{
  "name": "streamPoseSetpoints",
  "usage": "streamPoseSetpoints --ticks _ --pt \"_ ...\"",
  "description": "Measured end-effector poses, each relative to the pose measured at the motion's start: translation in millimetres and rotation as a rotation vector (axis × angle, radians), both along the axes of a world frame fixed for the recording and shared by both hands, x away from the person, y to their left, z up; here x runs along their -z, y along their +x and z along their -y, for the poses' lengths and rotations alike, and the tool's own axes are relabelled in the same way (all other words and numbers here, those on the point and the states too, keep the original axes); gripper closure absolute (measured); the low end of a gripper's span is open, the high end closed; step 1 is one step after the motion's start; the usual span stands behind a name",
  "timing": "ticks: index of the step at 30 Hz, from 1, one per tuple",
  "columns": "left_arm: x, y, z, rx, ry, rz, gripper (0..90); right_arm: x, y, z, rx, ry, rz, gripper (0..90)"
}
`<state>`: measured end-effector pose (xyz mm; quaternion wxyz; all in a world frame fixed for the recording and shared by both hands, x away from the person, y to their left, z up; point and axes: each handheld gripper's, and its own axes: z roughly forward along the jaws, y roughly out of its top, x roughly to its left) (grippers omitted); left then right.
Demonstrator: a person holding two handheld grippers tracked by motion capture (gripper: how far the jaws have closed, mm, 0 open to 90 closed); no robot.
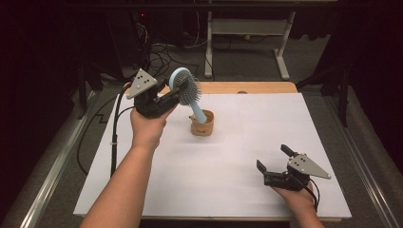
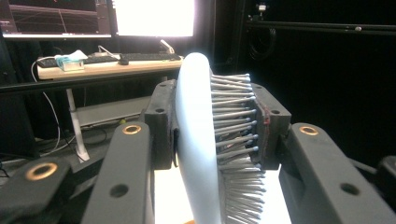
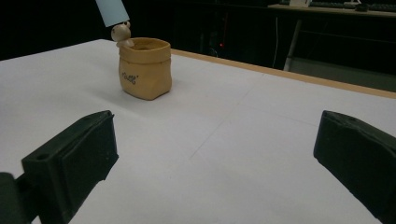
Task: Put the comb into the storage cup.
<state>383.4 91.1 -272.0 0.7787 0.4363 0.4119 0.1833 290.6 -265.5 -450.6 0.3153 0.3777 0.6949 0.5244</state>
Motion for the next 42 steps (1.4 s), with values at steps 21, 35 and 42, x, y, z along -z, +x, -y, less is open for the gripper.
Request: streamPoseSetpoints --ticks 21,35,42 --pt "14.5 34.6 16.0 -0.033 -0.002 -0.023 59.3 -0.3 0.1 1.0 -0.001 0.012 0.008 0.1" --pt "26.3 42.2 17.1 -0.044 -0.009 -0.041 59.1 -0.7 -0.1 1.4 -0.003 0.018 0.009 0.0" --pt "35.7 45.2 18.2 -0.046 -0.015 -0.061 59.0 -0.6 -0.2 1.1 -0.003 0.020 0.012 0.0"
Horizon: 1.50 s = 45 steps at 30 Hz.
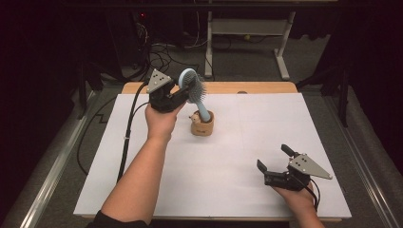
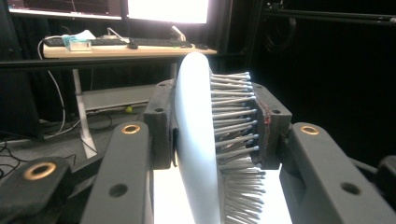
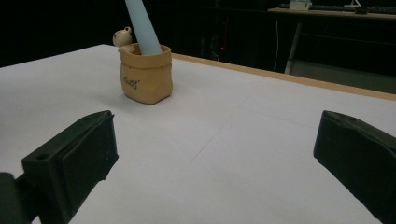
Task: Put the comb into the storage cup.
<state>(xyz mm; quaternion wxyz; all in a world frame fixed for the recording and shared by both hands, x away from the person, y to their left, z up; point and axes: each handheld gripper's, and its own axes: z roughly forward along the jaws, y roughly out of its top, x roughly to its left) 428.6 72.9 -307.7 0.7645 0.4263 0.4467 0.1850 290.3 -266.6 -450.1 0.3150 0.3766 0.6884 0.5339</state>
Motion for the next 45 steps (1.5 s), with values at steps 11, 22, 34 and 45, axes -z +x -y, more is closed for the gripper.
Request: streamPoseSetpoints --ticks 11,22,34,45 --pt "10.9 4.7 3.5 -0.002 -0.007 -0.018 59.0 -0.1 -0.1 0.6 0.001 0.001 -0.003 0.0" --pt "18.7 7.6 2.7 -0.007 -0.013 -0.032 59.0 0.3 0.4 0.3 0.002 0.000 -0.003 0.0" --pt "26.5 12.5 3.8 -0.016 -0.019 -0.044 58.9 0.5 0.4 1.0 0.002 0.003 -0.003 0.0" --pt "38.8 17.4 3.8 -0.016 -0.020 -0.071 58.8 1.3 0.8 1.0 0.001 0.004 -0.004 0.1"
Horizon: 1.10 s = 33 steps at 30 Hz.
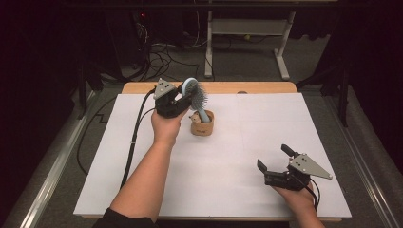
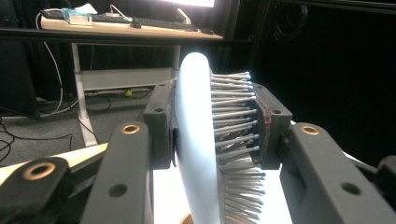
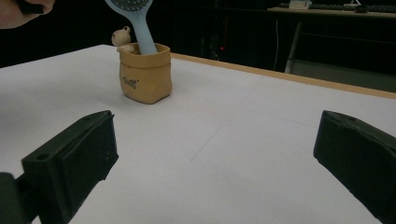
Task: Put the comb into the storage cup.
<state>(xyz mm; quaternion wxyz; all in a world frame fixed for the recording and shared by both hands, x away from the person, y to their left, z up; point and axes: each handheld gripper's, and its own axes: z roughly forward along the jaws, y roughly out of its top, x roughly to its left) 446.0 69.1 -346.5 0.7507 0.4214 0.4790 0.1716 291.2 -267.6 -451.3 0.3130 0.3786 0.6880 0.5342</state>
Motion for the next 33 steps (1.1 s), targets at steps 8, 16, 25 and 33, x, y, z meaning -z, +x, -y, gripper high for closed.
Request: streamPoseSetpoints --ticks 8,16,25,33 --pt "4.2 1.7 1.9 -0.002 -0.008 -0.003 58.6 -0.3 -0.2 -0.2 0.001 0.000 0.002 0.0" --pt "4.8 2.0 2.0 -0.004 -0.006 0.000 58.0 -0.5 -0.4 0.2 0.003 0.003 0.001 0.1" --pt "5.7 4.1 -2.0 0.001 -0.007 -0.004 54.2 -0.3 -0.2 -0.1 0.001 0.001 0.002 0.0" --pt "6.8 7.2 -8.4 -0.001 0.002 -0.022 50.1 -0.6 -0.4 0.3 0.003 0.001 0.003 0.0"
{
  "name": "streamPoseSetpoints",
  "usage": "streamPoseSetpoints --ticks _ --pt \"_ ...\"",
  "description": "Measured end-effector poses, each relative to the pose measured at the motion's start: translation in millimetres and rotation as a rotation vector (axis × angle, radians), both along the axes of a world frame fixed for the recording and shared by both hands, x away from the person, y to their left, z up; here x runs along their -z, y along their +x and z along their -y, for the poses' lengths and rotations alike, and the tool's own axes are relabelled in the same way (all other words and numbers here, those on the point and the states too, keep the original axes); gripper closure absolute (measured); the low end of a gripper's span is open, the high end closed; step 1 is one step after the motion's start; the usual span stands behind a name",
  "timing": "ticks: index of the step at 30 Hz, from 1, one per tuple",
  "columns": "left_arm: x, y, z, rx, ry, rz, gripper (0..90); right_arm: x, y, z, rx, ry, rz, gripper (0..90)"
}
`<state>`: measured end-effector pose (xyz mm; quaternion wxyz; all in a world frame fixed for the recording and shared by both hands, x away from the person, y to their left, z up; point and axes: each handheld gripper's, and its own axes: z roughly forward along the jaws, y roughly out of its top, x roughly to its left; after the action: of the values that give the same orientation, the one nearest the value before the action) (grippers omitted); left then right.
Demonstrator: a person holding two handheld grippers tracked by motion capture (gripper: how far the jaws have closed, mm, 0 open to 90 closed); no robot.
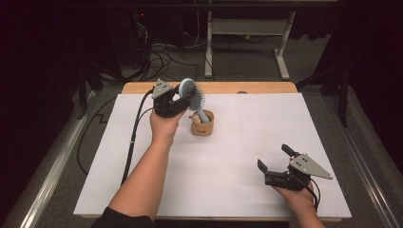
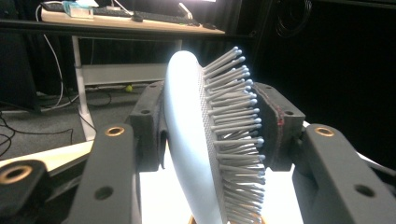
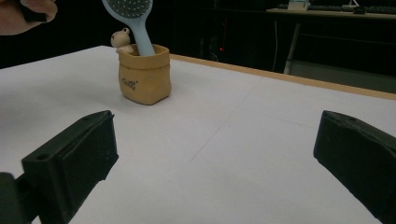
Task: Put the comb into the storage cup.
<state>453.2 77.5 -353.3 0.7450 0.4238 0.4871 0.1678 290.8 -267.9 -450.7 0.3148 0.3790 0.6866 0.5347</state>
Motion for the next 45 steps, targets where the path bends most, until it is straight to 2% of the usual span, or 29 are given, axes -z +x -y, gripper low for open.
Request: streamPoseSetpoints --ticks 11,22,35,37,45 --pt "2.3 1.4 -3.0 -0.008 0.035 0.005 45.5 -0.3 -0.2 -0.2 0.003 0.003 0.002 0.0" --pt "5.4 6.2 -13.7 -0.016 0.032 -0.033 37.7 -0.2 -0.4 0.1 0.003 0.002 0.003 0.0" --pt "11.6 8.6 -22.9 -0.028 0.020 -0.048 34.0 0.4 -0.4 0.2 0.006 0.002 -0.001 0.1" --pt "12.2 8.1 -23.3 -0.027 0.031 -0.045 34.0 0.5 -0.3 0.4 0.006 0.002 0.000 0.1" --pt "14.4 8.6 -25.0 -0.025 0.034 -0.049 32.2 1.3 0.4 -0.9 0.002 -0.005 0.000 0.0"
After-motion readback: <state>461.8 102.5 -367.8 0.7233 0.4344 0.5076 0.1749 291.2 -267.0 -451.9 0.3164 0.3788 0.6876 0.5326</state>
